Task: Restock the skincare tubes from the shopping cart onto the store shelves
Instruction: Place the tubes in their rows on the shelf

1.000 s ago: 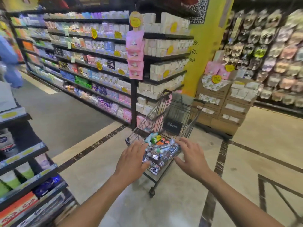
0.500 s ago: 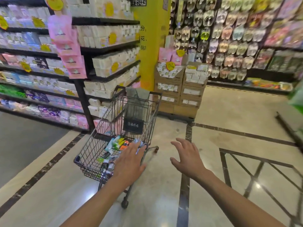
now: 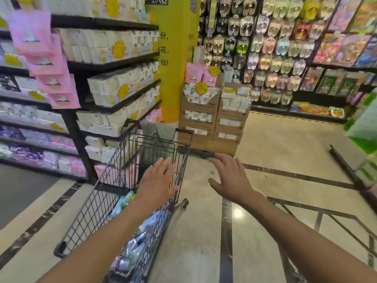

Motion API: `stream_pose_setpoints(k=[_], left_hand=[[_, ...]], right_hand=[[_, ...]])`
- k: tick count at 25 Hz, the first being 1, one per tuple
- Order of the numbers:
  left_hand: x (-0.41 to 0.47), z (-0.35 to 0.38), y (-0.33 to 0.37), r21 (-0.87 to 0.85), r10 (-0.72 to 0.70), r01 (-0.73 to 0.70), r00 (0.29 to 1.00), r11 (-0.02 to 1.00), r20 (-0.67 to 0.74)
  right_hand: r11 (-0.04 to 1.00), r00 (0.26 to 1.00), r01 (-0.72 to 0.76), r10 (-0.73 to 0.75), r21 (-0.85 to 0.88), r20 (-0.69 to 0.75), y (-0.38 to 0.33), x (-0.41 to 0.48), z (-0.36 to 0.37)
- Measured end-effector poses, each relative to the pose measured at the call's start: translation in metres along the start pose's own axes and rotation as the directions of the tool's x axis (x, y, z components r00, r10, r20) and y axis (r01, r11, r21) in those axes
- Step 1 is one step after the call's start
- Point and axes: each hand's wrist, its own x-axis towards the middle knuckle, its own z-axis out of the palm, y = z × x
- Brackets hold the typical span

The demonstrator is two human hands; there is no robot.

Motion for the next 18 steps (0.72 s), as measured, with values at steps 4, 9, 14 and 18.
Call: stream_pose_setpoints(k=[4, 9, 14, 18], left_hand=[[0.046, 0.006, -0.022, 0.015, -0.035, 0.034, 0.999, 0.999, 0.017], [0.087, 0.034, -0.062, 0.037, -0.168, 0.167, 0.985, 0.985, 0.028], [0.108, 0.064, -0.094, 0.044, -0.369, 0.367, 0.926, 0.929, 0.078], [0.096, 0.081, -0.113, 0.038, -0.532, 0.532, 0.837, 0.846, 0.126]], right_hand=[[0.997, 0.997, 0.077, -0.077, 0.016, -0.015, -0.004, 0.071, 0.018], [0.98, 0.982, 0.186, -0.188, 0.072, 0.026, -0.005, 0.158, 0.065], [0.92, 0.917, 0.368, -0.384, 0.134, 0.113, -0.01, 0.251, 0.118], [0.831, 0.817, 0.524, -0.552, 0.186, 0.164, -0.036, 0.296, 0.159]])
